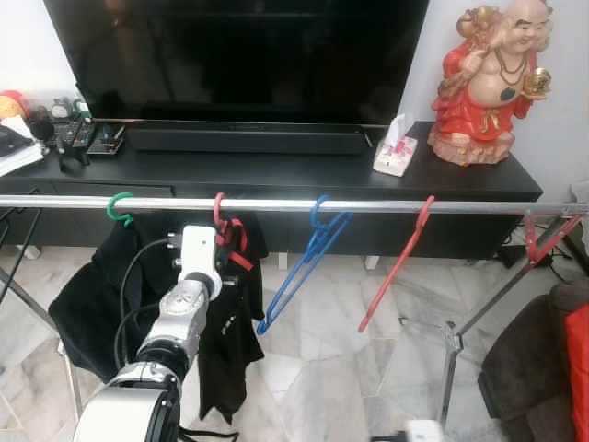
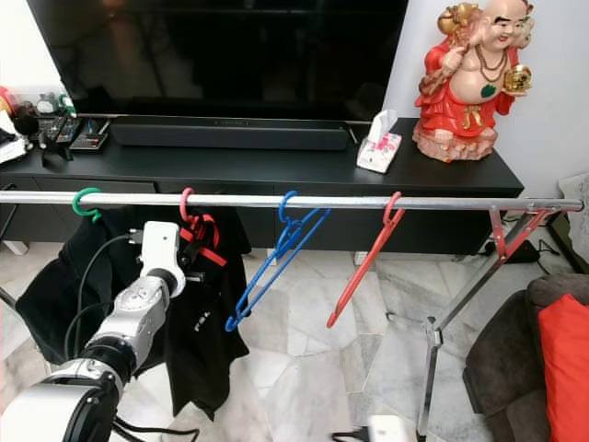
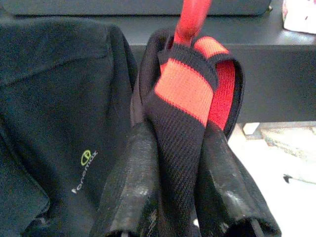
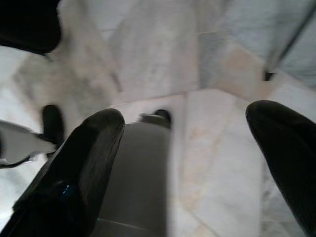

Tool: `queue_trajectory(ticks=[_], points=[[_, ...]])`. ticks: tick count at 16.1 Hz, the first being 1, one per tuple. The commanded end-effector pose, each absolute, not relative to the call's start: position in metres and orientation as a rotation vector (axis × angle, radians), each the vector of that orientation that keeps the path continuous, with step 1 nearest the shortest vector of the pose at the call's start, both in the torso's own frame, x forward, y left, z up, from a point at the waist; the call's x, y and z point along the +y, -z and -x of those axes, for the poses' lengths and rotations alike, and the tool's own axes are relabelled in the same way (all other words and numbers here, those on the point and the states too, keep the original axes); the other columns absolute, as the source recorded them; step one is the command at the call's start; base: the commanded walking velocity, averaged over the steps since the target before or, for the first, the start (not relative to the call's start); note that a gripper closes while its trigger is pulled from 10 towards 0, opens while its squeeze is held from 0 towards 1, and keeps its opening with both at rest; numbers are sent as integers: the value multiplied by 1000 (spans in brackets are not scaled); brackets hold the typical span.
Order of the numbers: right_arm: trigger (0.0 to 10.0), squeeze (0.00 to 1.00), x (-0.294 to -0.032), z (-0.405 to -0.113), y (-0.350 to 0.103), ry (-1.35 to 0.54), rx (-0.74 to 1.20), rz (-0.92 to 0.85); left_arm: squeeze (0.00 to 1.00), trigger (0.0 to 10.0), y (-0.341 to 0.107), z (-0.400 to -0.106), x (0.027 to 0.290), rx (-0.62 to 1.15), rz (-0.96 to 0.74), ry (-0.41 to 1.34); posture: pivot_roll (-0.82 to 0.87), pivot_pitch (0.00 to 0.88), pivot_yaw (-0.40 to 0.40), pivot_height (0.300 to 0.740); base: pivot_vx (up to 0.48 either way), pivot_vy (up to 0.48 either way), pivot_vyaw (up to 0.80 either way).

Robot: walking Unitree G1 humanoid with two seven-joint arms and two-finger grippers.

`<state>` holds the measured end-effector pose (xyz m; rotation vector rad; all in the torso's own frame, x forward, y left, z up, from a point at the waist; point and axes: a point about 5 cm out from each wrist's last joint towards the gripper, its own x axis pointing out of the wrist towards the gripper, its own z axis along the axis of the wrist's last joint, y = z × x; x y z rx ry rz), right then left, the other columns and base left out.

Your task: Hang hanger

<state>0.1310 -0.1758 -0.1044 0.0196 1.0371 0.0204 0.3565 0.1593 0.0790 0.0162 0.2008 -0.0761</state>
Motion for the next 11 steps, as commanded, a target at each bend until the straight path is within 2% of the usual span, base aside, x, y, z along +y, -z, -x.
queue_trajectory(ticks=[1,4,9,10,11], points=[[10000,0,-173,-137,103,-18,1032,-9,0,0,-84,-360,159,188,-25,75,-48,0,-25,740,0,0,0],[10000,0,-160,-145,102,-33,1026,-8,0,0,-80,-358,160,213,-36,80,-48,0,-25,740,0,0,0],[10000,0,-158,-148,101,-31,1024,-6,0,0,-75,-356,157,238,-40,98,-45,0,-24,740,0,0,0],[10000,0,-159,-149,100,-30,1023,-6,0,471,-74,-356,157,245,-43,101,-45,0,-24,740,0,0,0],[10000,0,-160,-150,100,-28,1023,-3,0,10000,-72,-355,156,259,-43,103,-45,0,-24,740,0,0,0]])
